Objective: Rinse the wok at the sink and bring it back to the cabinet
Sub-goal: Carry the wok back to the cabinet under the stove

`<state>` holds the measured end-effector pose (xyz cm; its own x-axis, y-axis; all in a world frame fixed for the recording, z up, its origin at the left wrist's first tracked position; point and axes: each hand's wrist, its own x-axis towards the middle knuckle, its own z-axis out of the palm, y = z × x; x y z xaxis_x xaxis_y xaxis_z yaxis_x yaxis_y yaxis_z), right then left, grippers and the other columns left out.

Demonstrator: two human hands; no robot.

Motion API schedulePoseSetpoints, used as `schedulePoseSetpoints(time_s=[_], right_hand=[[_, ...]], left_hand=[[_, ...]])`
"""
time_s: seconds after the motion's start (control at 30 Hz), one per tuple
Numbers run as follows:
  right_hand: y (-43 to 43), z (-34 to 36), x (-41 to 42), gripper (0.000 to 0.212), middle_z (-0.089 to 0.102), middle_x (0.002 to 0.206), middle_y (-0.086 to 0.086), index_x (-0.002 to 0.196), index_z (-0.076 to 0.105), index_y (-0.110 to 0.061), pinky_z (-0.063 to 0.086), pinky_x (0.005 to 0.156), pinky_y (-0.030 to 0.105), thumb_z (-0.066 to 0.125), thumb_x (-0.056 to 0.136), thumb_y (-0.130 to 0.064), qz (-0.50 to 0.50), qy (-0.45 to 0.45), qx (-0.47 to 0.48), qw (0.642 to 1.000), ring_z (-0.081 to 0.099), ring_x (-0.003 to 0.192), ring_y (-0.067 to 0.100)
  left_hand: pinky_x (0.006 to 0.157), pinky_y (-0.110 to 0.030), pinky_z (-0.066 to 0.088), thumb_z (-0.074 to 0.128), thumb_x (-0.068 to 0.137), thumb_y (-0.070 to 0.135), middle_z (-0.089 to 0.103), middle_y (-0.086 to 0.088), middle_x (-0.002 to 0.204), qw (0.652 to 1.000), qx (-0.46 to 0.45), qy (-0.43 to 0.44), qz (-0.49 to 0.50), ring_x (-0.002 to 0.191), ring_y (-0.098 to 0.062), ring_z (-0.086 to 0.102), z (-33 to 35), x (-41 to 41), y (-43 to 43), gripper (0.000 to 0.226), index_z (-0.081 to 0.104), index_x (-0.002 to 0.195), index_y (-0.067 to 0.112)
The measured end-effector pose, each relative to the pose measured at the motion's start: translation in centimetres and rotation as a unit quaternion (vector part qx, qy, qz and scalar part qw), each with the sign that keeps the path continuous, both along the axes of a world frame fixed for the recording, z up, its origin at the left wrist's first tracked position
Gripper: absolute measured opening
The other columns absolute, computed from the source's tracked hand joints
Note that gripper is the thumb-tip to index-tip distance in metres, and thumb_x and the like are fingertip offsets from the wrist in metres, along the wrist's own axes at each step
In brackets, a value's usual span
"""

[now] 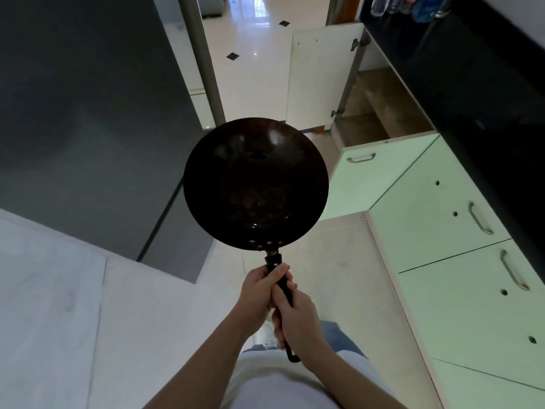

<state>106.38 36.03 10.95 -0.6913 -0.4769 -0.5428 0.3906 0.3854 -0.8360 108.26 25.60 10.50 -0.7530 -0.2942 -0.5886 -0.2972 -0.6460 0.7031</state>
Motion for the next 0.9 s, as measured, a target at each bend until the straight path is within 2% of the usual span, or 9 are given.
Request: schedulePoseSetpoints(time_s=[0.13,0.37,0.5,0.9], right_hand=[[-3.4,0.0,-3.0,0.033,0.052,0.054,0.007,0.079,0.057,-0.007,0.039,0.037,0.026,0.047,0.104,-0.026,-0.008,-0.021,-0.009,1.000,0.044,0.036,0.014],[-9.8,-1.1,-10.5,0.030,0.053,0.052,0.002,0.085,0.060,-0.008,0.042,0.041,0.028,0.047,0.104,-0.027,-0.002,-0.014,-0.026,1.000,0.046,0.038,0.013],[-13.3,-1.3,-16.4,0.028,0.053,0.051,-0.003,0.082,0.058,-0.013,0.043,0.042,0.026,0.048,0.104,-0.027,0.004,-0.010,-0.044,0.999,0.048,0.037,0.009],[-20.1,-0.2,-35.2,0.034,0.050,0.043,-0.002,0.071,0.055,-0.017,0.038,0.042,0.028,0.049,0.103,-0.028,-0.012,0.019,-0.069,0.997,0.045,0.034,0.014]], left_hand=[[0.088,-0.045,0.046,0.057,0.096,0.017,0.061,-0.011,0.073,1.000,-0.008,-0.006,-0.012,0.073,-0.022,0.062,-0.6,-2.9,-3.6,0.019,0.065,0.091,0.000],[0.089,-0.048,0.041,0.057,0.096,0.019,0.065,-0.009,0.075,0.999,-0.037,-0.003,-0.017,0.073,-0.022,0.061,-1.9,-10.3,-10.1,0.022,0.072,0.084,0.008],[0.090,-0.047,0.044,0.057,0.096,0.017,0.065,-0.008,0.073,1.000,-0.025,0.002,-0.007,0.069,-0.018,0.063,-1.6,-16.3,-13.7,0.019,0.068,0.087,0.003],[0.092,-0.047,0.041,0.058,0.095,0.013,0.063,-0.008,0.075,0.999,-0.025,0.008,-0.041,0.071,-0.018,0.063,0.4,-35.6,-20.7,0.015,0.065,0.090,0.001]])
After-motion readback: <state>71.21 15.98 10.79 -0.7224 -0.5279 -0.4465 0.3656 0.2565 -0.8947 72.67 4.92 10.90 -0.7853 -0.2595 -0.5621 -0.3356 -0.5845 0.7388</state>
